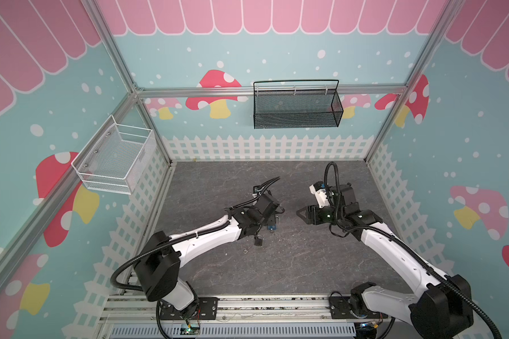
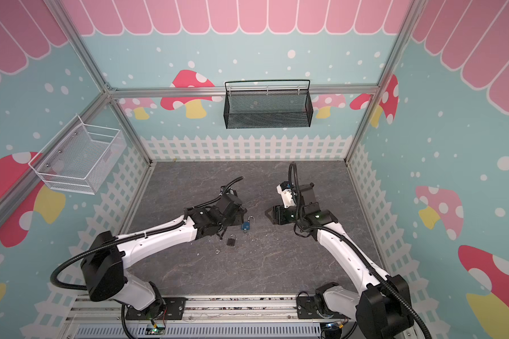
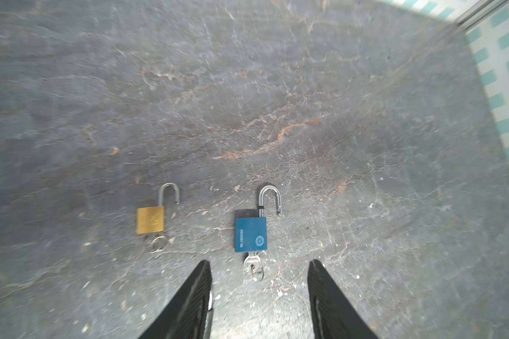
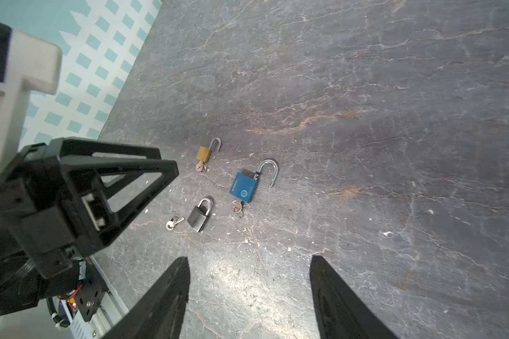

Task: Unlock with the key
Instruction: 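Set down the blue padlock with left gripper while right gripper reaches for keys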

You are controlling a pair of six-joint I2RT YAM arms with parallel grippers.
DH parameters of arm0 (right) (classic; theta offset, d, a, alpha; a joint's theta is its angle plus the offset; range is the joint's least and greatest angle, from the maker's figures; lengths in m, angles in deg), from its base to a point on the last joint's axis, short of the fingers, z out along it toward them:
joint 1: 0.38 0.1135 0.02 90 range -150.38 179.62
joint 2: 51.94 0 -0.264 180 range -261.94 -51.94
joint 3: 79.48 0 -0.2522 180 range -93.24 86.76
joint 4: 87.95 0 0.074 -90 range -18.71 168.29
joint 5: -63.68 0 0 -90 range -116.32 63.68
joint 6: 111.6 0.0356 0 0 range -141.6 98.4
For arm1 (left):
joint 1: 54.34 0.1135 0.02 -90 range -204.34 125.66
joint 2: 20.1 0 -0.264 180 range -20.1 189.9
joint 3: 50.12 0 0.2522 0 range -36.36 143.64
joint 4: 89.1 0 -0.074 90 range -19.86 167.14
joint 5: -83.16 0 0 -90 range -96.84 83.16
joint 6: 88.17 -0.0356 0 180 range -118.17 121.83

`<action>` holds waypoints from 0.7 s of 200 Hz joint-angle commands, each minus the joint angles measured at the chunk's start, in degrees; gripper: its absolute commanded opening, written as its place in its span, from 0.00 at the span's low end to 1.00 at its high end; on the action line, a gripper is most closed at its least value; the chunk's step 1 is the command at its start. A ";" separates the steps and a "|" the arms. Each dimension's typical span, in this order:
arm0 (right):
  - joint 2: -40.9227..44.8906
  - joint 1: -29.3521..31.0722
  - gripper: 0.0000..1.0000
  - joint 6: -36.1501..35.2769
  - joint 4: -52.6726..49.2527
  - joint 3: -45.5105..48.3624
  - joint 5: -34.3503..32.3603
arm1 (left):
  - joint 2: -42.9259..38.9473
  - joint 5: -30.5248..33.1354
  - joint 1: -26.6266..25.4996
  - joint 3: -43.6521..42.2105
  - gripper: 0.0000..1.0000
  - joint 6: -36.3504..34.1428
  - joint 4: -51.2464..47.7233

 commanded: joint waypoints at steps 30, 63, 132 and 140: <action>-3.95 10.87 0.67 1.70 0.07 -1.40 -3.68 | -16.11 0.95 3.09 -9.32 0.54 -2.98 -0.94; -6.07 15.84 0.67 6.30 4.79 1.48 -2.33 | -24.90 -0.46 5.09 -14.23 0.55 -4.13 -3.22; -14.29 25.80 0.65 15.54 13.12 4.13 -2.70 | -36.23 -2.58 7.64 -21.92 0.55 -1.58 -8.04; -15.50 27.08 0.65 16.14 13.45 3.64 -3.27 | -37.04 -2.49 7.91 -22.34 0.55 -0.94 -8.75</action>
